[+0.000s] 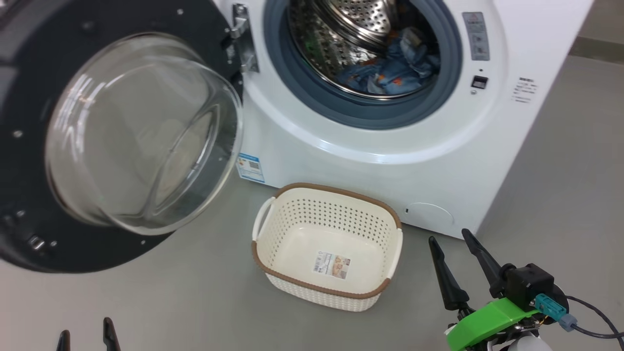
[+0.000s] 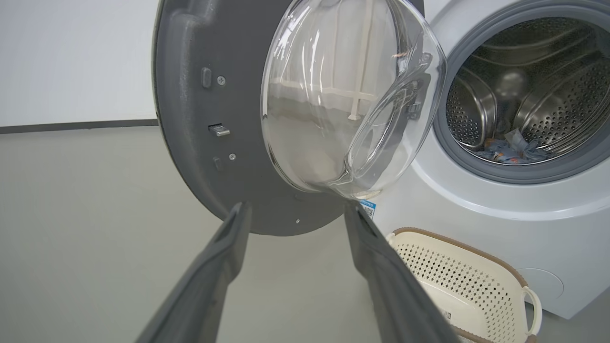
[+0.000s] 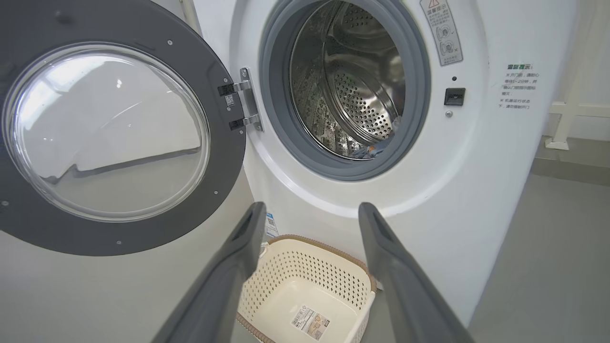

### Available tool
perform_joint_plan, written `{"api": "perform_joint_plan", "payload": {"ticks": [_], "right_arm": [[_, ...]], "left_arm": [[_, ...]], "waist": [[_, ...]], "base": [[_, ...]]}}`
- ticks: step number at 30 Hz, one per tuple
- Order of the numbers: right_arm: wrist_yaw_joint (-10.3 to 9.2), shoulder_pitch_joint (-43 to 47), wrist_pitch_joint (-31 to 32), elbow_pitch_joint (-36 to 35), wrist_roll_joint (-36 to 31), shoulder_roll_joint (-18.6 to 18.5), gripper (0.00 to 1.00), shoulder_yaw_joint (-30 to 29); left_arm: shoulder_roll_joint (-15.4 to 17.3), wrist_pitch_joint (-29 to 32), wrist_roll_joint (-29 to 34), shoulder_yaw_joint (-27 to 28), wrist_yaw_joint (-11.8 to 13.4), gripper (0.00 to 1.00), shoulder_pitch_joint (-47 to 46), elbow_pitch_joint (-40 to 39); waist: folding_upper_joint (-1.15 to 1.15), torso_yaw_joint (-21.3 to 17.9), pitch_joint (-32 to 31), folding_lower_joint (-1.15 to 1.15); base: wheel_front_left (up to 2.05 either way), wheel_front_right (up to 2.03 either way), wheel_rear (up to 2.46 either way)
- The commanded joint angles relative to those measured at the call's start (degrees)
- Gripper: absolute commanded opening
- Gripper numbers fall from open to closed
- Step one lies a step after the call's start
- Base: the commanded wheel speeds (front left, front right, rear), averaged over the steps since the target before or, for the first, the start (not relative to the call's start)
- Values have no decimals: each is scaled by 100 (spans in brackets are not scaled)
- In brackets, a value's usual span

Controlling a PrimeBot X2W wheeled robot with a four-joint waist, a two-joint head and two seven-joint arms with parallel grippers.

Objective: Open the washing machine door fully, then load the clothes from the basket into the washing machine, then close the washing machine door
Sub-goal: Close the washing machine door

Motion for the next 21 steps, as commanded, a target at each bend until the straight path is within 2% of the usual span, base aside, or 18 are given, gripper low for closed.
{"api": "perform_joint_plan", "payload": {"ticks": [1,21], "right_arm": [[9,-17,-27,-118,-58,10,100,155],[9,-207,-27,54,-120,10,100,370]], "left_arm": [[66,-29,-64,181,71,100,-99,-94],[66,-29,-369,254,372,100,143,-188]], "waist": [[0,236,-94,0],[0,356,-35,0]], "base": [[0,0,0],[0,0,0]]}}
